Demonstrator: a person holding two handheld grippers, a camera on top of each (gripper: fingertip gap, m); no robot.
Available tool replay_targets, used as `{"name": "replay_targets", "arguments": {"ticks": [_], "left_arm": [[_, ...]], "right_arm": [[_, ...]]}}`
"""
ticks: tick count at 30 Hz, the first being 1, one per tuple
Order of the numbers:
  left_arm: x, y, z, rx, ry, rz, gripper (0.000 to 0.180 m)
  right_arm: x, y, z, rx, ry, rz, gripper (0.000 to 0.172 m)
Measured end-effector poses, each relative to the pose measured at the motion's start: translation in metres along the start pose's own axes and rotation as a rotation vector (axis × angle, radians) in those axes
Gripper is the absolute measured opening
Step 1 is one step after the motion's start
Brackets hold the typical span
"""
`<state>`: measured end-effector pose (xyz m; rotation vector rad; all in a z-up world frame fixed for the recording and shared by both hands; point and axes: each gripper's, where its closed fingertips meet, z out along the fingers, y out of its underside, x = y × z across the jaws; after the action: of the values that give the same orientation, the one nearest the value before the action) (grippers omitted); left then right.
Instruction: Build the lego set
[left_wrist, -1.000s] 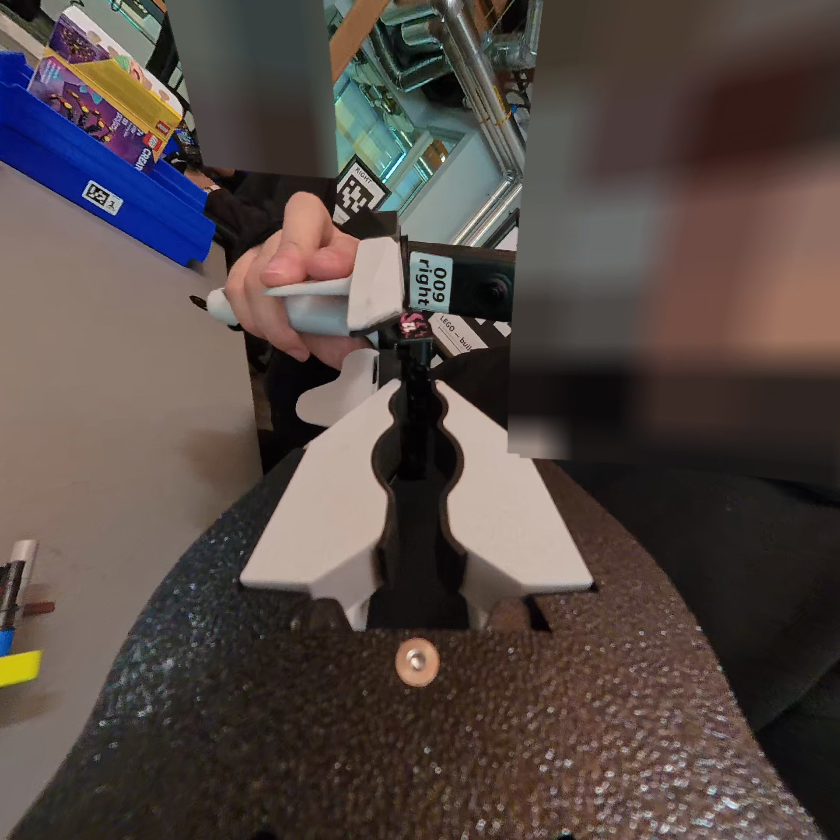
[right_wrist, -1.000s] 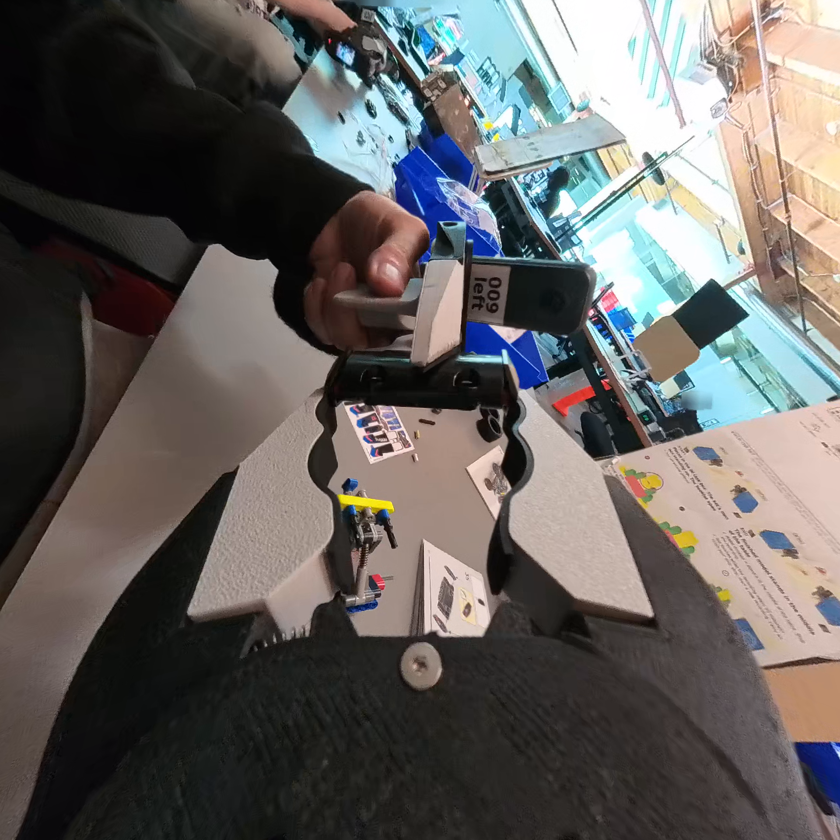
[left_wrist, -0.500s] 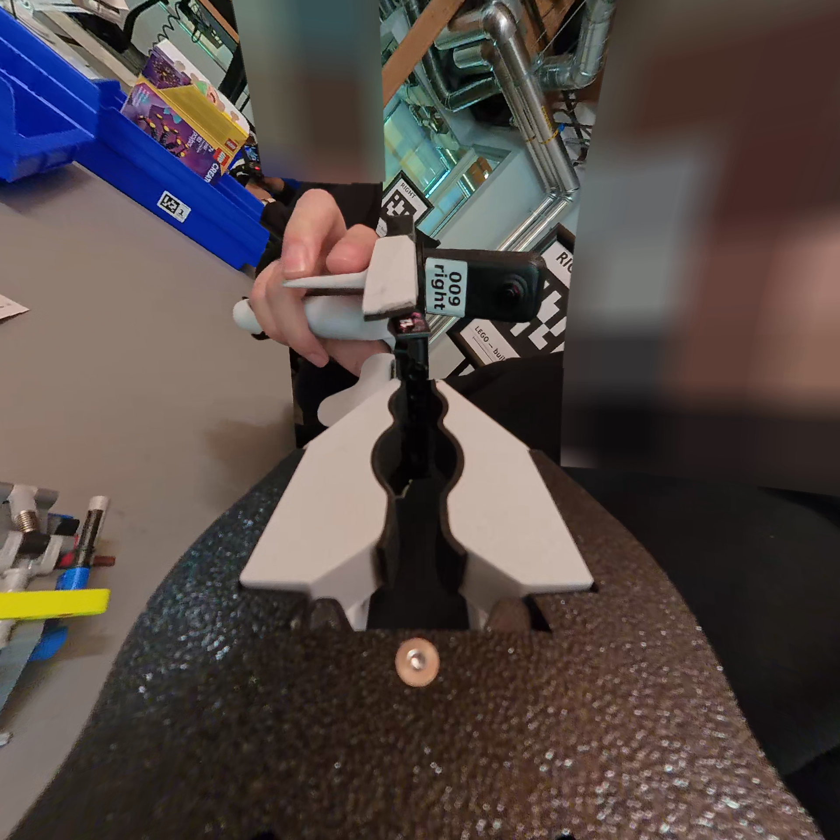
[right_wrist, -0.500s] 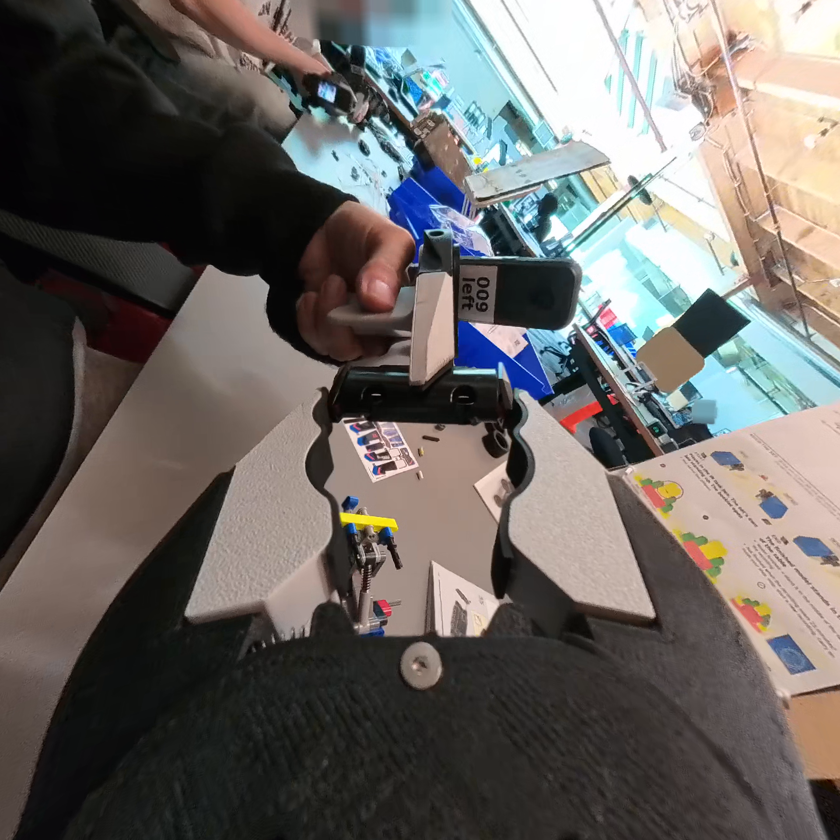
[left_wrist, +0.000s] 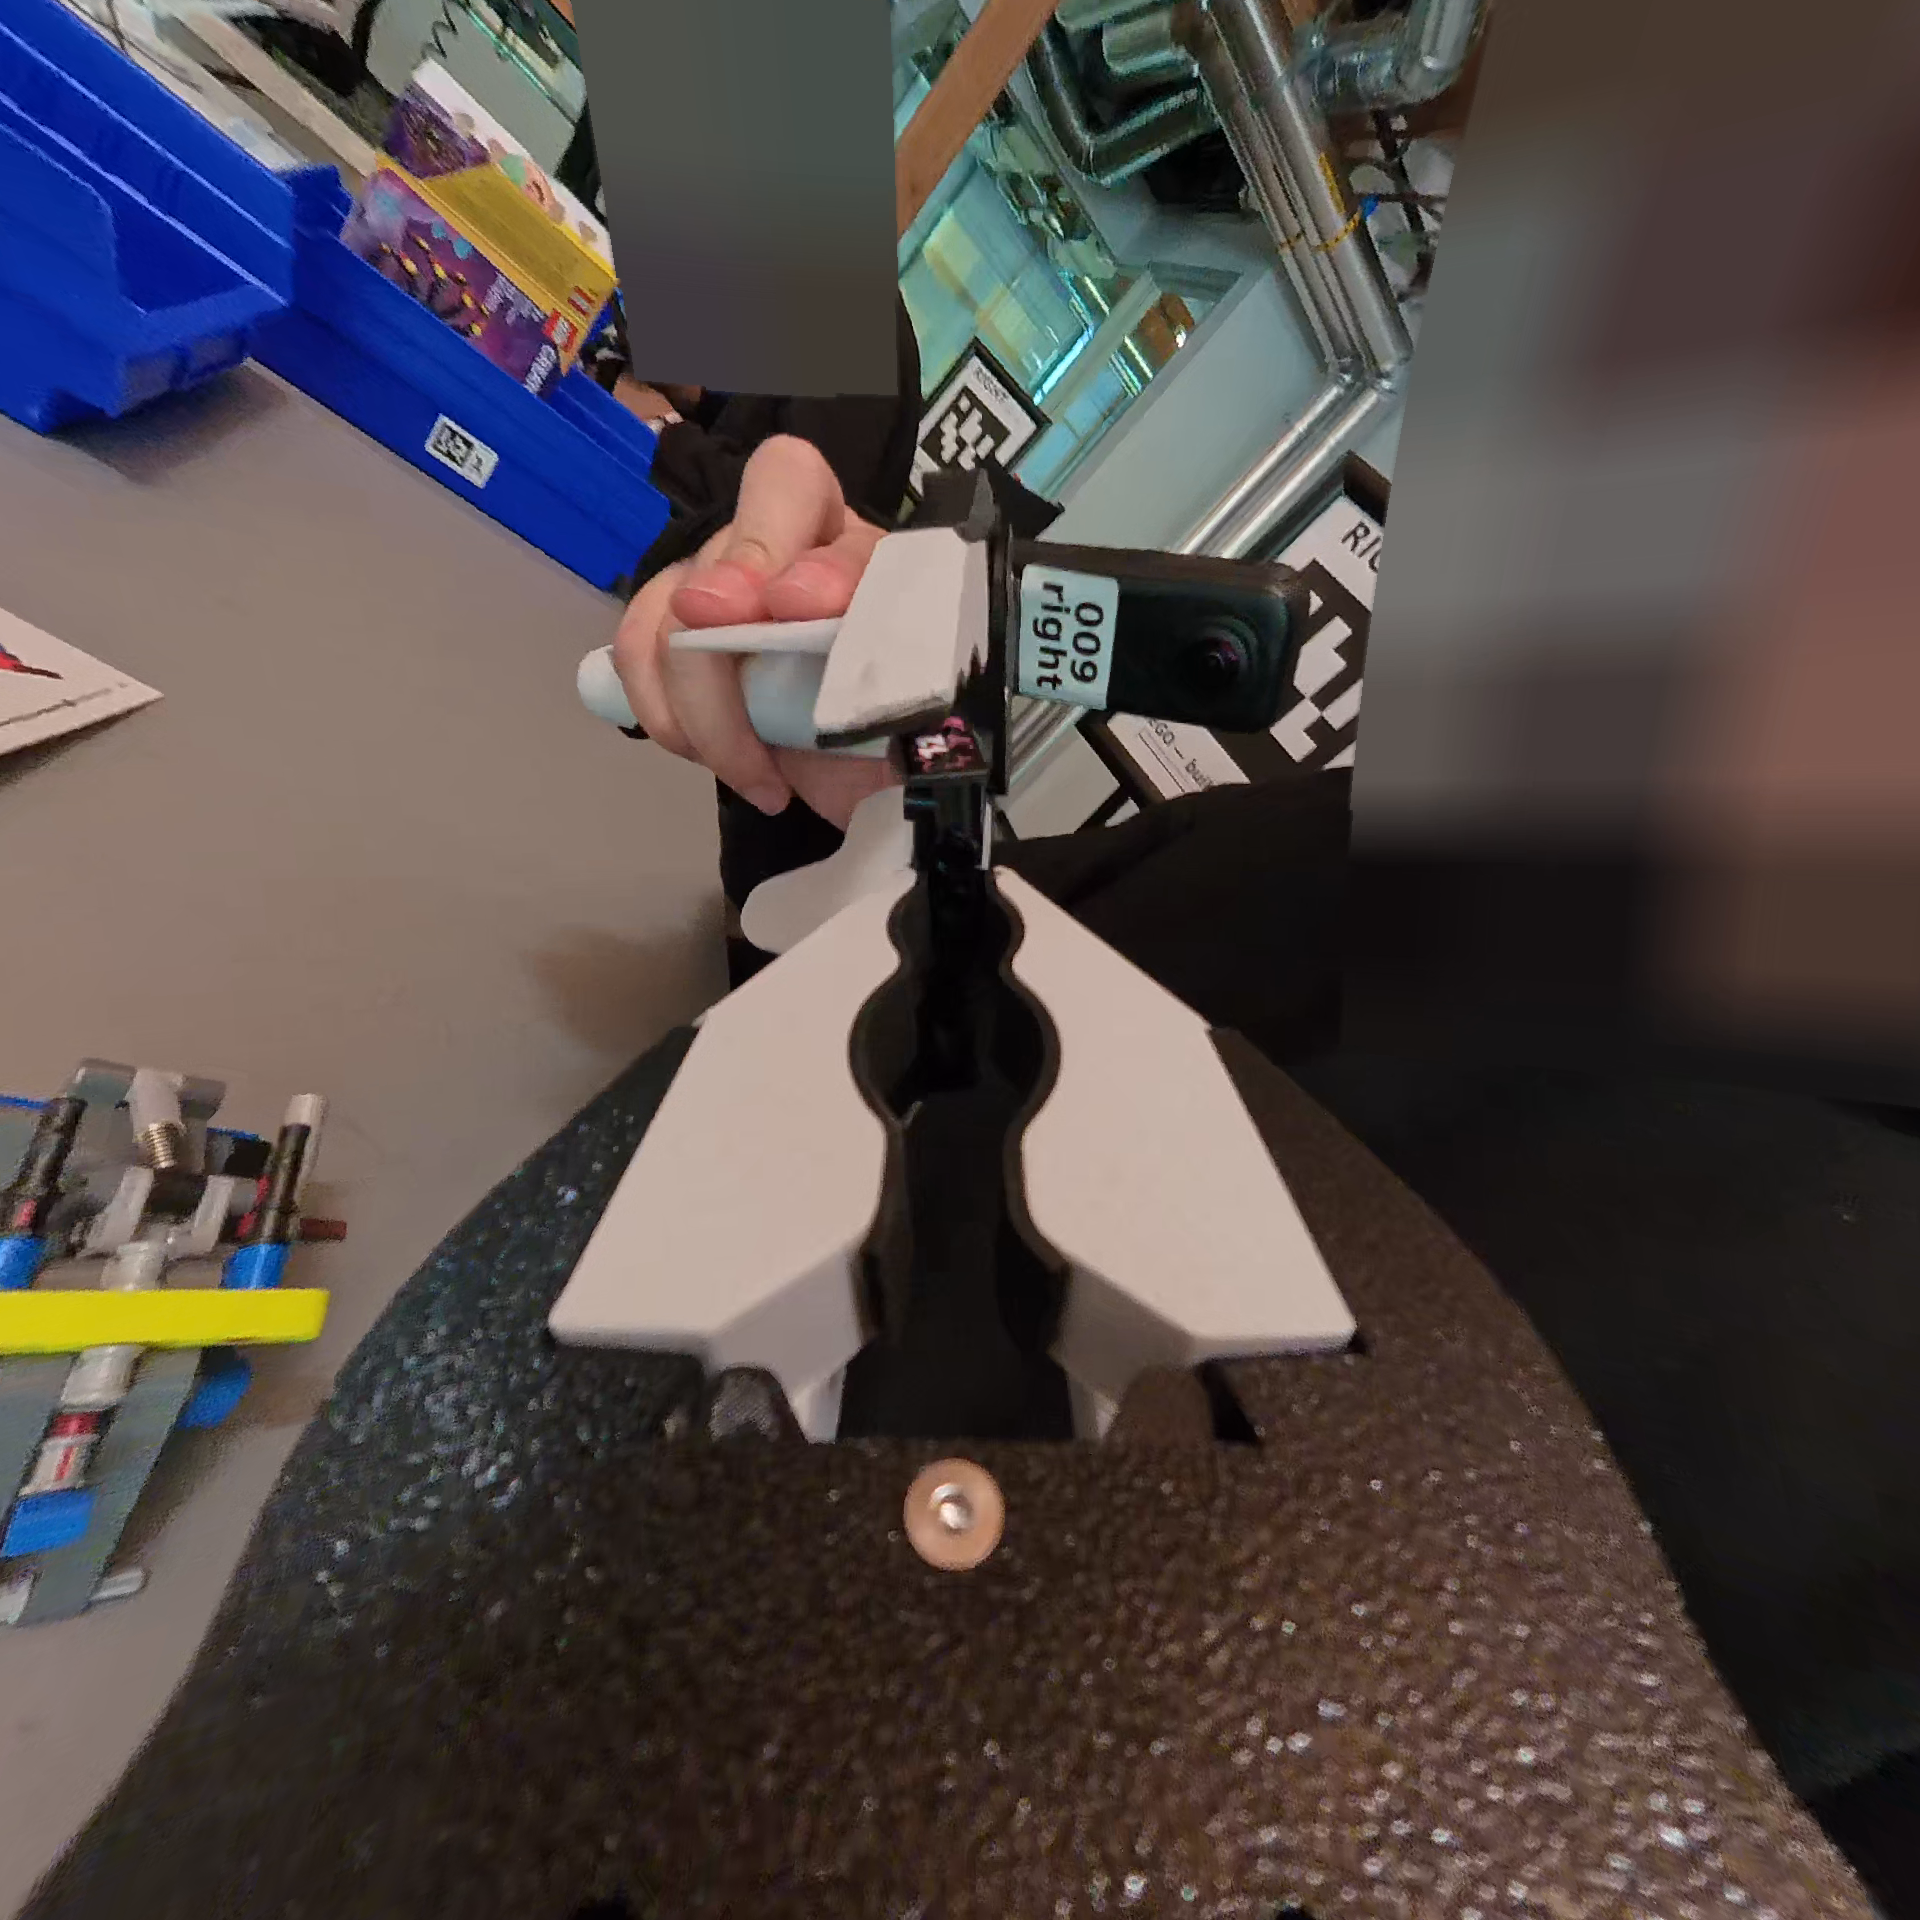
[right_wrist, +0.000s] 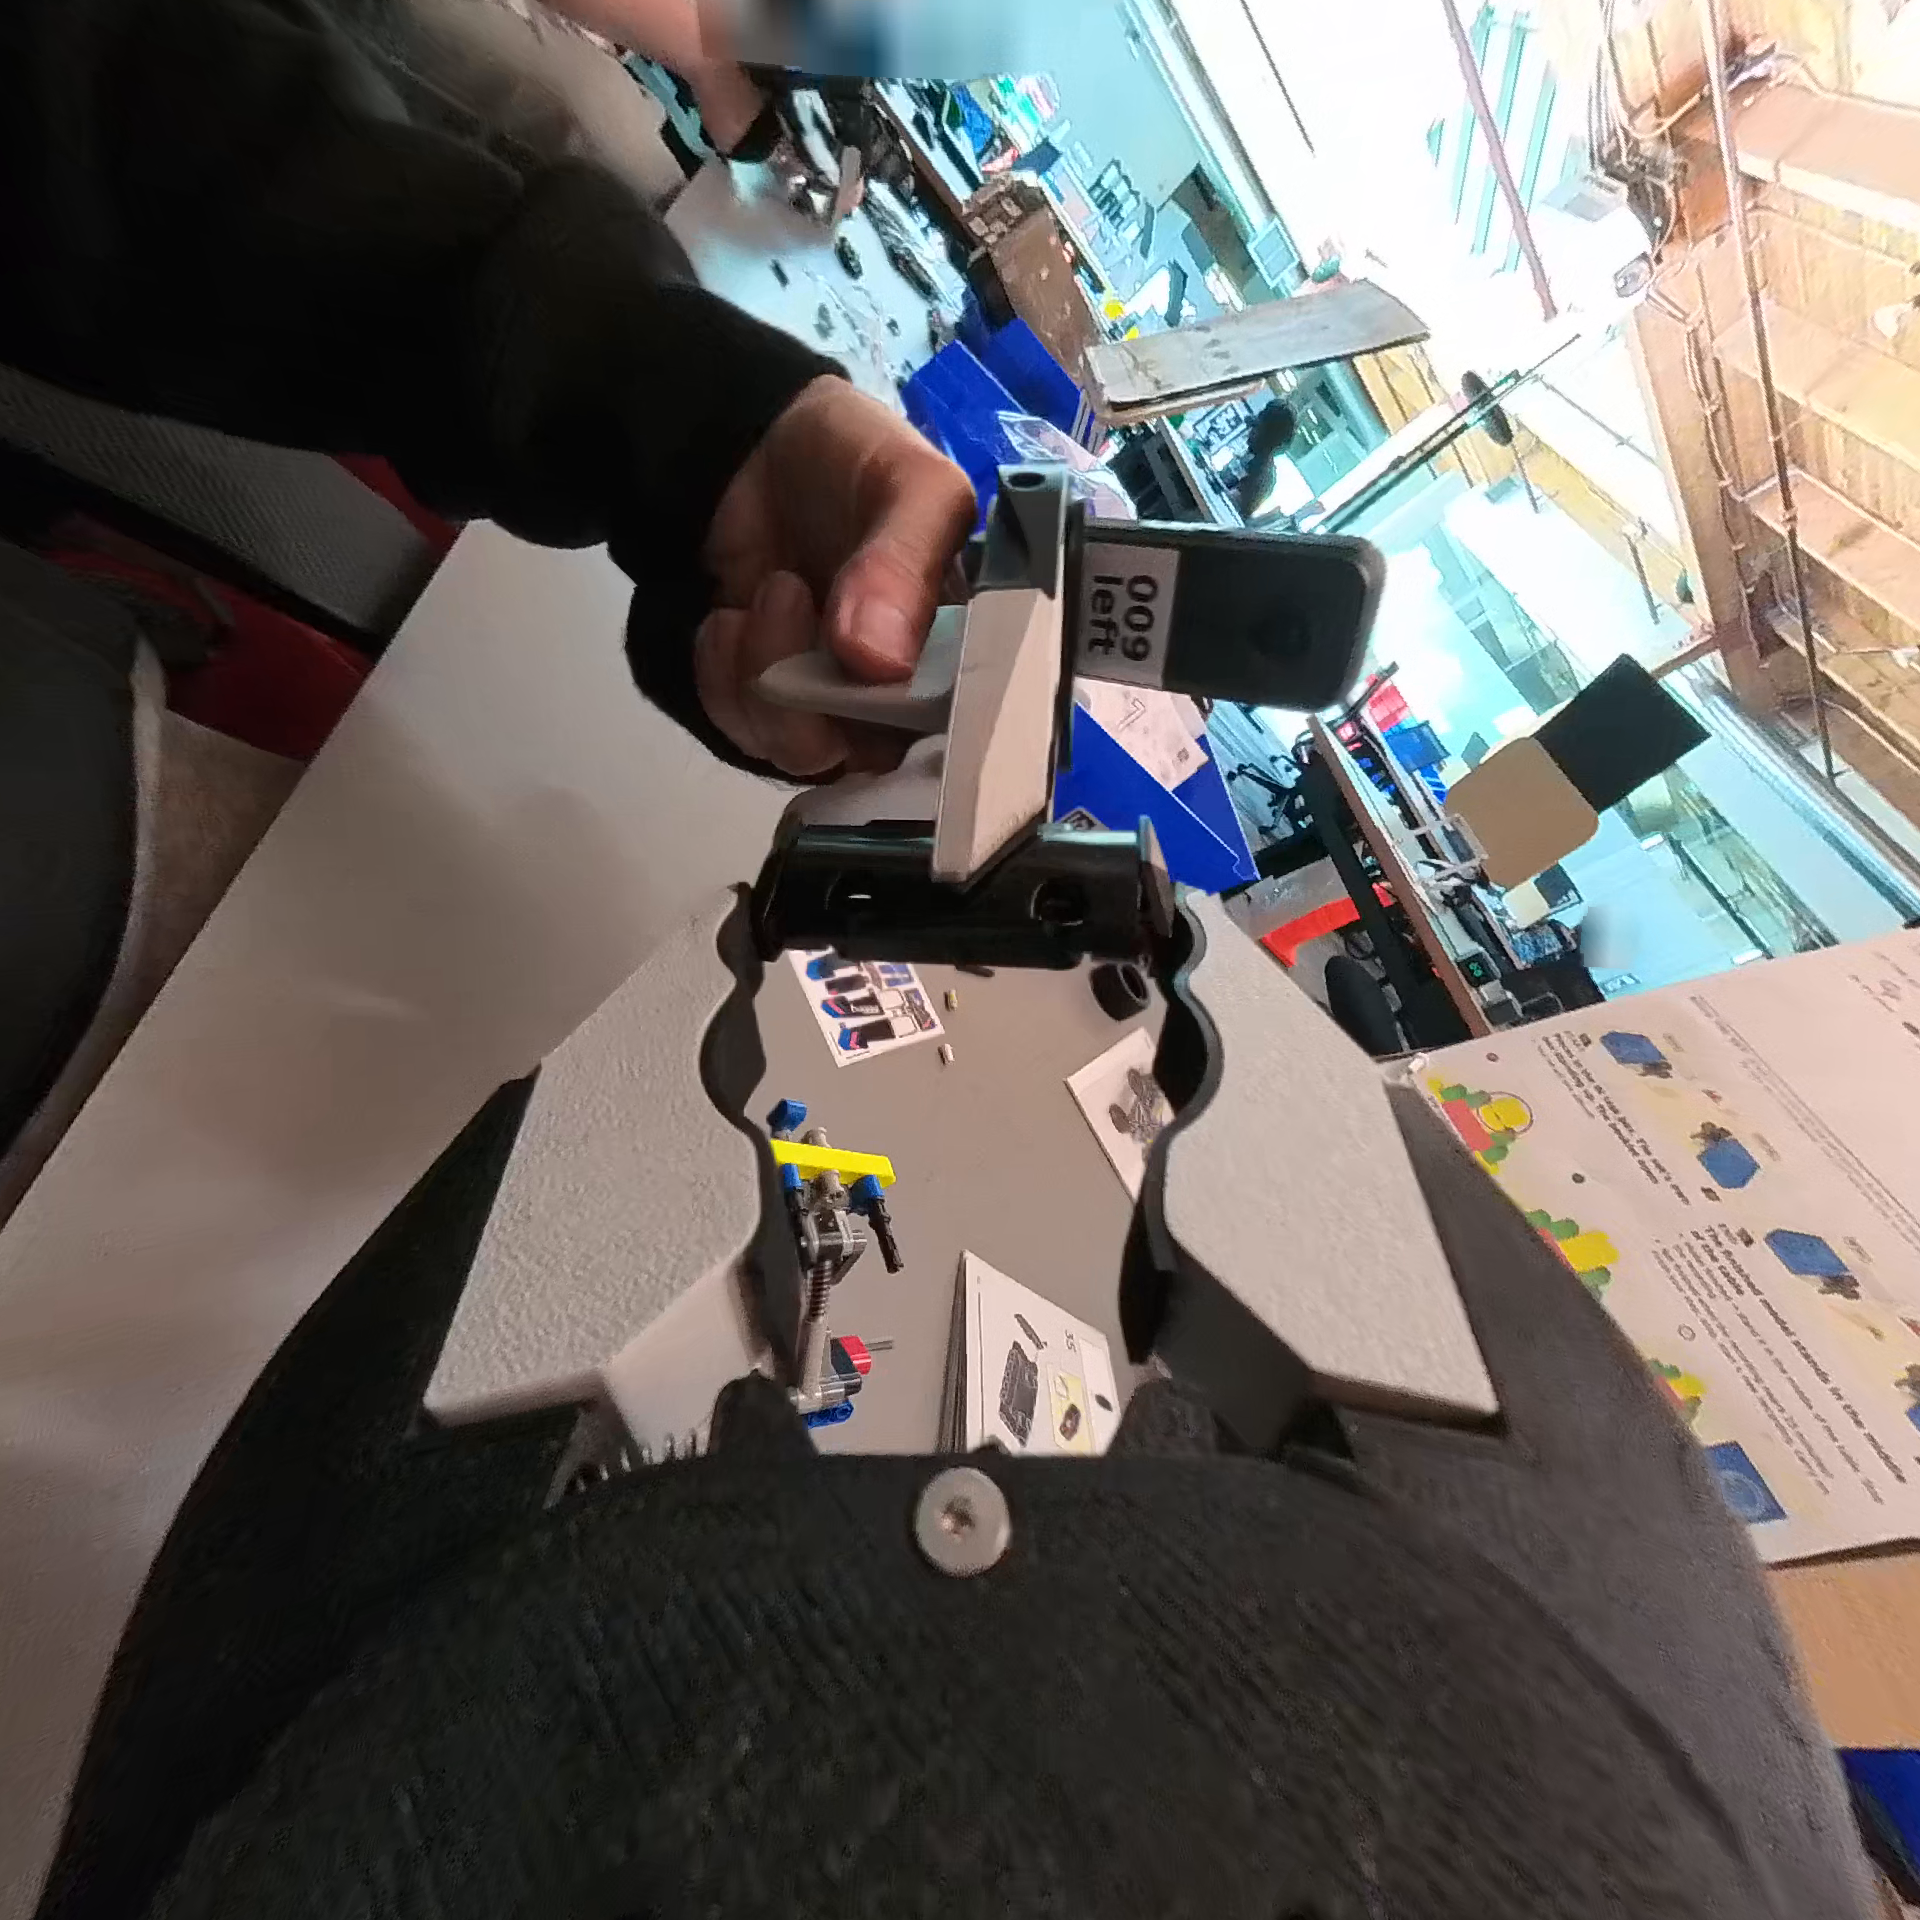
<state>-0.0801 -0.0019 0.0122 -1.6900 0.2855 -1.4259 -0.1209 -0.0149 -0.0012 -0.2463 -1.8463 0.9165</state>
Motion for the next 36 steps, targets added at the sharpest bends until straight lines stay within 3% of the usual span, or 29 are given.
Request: {"name": "replay_targets", "arguments": {"ticks": [9, 16, 18, 20, 23, 36], "left_arm": [[-0.013, -0.033, -0.021, 0.245, -0.06, 0.046, 0.005], [-0.014, -0.036, -0.045, 0.306, -0.113, 0.042, 0.006], [-0.016, -0.037, -0.052, 0.34, -0.124, 0.05, 0.005], [-0.016, -0.038, -0.056, 0.352, -0.132, 0.078, 0.005], [-0.018, -0.041, -0.057, 0.367, -0.156, 0.126, 0.005], [-0.033, -0.056, -0.044, 0.427, -0.152, 0.155, 0.005]], "right_arm": [[0.026, 0.01, 0.0, 0.204, -0.009, 0.539, 0.067], [0.008, 0.012, 0.032, 0.231, 0.035, 0.614, 0.07], [0.0, 0.005, 0.04, 0.263, -0.018, 0.674, 0.063], [0.0, -0.002, 0.044, 0.326, -0.04, 0.77, 0.044], [0.005, -0.006, 0.043, 0.426, -0.05, 0.9, 0.039], [0.021, 0.023, 0.034, 0.442, -0.005, 1.002, 0.033]]}}
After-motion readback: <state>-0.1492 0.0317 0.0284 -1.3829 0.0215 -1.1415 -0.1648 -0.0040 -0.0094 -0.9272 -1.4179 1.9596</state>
